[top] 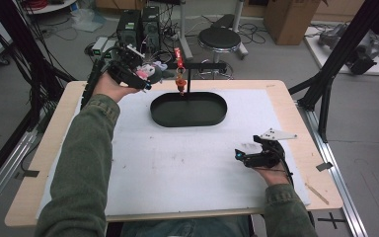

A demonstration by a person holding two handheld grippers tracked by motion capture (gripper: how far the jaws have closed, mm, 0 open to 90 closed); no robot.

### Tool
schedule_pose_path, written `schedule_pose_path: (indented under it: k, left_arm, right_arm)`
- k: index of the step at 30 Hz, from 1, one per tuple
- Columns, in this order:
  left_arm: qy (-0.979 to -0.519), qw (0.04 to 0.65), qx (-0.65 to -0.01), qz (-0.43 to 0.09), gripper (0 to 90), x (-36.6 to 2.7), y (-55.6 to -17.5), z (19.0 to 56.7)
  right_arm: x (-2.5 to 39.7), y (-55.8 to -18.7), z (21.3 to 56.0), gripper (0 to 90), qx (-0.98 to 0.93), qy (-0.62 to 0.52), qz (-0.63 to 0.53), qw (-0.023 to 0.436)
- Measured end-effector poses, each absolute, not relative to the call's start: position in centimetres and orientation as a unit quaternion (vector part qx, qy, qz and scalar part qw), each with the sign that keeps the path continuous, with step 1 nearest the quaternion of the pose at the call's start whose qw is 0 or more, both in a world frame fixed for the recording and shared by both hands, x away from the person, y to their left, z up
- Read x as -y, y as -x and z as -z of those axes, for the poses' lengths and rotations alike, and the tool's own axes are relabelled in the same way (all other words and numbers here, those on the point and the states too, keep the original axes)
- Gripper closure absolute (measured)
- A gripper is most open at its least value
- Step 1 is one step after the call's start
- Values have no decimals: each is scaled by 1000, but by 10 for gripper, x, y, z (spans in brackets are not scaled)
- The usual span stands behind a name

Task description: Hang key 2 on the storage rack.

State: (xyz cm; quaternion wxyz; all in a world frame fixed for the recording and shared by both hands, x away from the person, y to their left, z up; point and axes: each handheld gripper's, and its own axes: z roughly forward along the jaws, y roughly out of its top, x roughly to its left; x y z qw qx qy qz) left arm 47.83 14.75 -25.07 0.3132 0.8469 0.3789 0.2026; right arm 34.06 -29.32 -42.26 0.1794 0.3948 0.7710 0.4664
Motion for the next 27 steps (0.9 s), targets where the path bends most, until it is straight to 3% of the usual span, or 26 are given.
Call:
schedule_pose_path:
  k: [27]
  left_arm:
    - [-833,322,-395,-214,474,-138,-492,242]
  right_arm:
    - [292,-342,424,8,-773,-395,-463,178]
